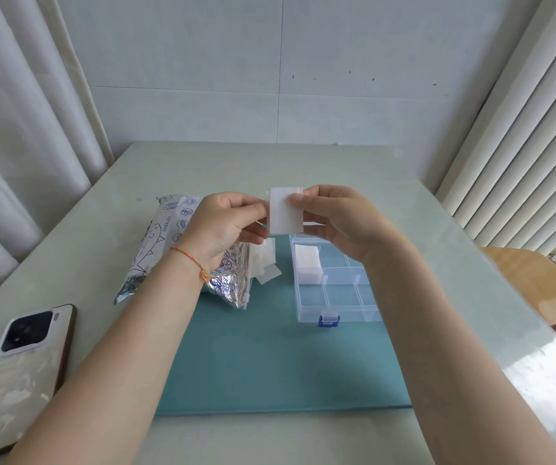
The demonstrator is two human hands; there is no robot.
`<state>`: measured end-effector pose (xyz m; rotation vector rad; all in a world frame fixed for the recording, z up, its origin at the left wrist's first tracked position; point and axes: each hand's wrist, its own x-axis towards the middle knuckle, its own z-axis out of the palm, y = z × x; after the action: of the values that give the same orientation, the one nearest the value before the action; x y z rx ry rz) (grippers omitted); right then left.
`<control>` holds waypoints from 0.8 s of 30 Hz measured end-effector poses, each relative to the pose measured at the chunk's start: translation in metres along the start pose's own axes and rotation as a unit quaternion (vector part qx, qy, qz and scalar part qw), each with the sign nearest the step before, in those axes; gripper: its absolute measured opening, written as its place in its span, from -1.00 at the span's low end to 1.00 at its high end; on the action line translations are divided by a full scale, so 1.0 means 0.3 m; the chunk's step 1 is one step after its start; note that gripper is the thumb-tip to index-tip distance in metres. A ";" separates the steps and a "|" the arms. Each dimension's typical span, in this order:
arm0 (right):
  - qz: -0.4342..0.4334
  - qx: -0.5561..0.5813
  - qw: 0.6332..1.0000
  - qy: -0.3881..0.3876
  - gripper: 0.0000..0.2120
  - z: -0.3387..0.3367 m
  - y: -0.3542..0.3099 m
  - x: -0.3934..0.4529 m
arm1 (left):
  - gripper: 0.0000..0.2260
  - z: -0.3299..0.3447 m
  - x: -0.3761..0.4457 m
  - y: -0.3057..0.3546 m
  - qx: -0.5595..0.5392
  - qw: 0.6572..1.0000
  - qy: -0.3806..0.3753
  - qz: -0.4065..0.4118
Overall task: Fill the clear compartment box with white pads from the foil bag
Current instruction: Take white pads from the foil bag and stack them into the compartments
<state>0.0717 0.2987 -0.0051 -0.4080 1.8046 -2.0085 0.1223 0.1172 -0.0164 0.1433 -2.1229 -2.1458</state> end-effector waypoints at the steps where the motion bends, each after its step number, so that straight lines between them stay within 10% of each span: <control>1: 0.000 -0.002 1.000 0.004 -0.88 0.000 0.003 0.002 | -0.91 0.001 -0.003 0.002 0.002 1.000 -0.012 0.000; 24: -0.071 -0.026 0.994 0.082 -0.84 0.046 -0.010 -0.001 | -0.96 -0.002 0.002 0.005 0.023 1.000 -0.012 -0.010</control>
<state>0.0782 0.2873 -0.0004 -0.4073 1.9798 -2.1504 0.1218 0.1164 -0.0149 0.1448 -2.1952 -2.1207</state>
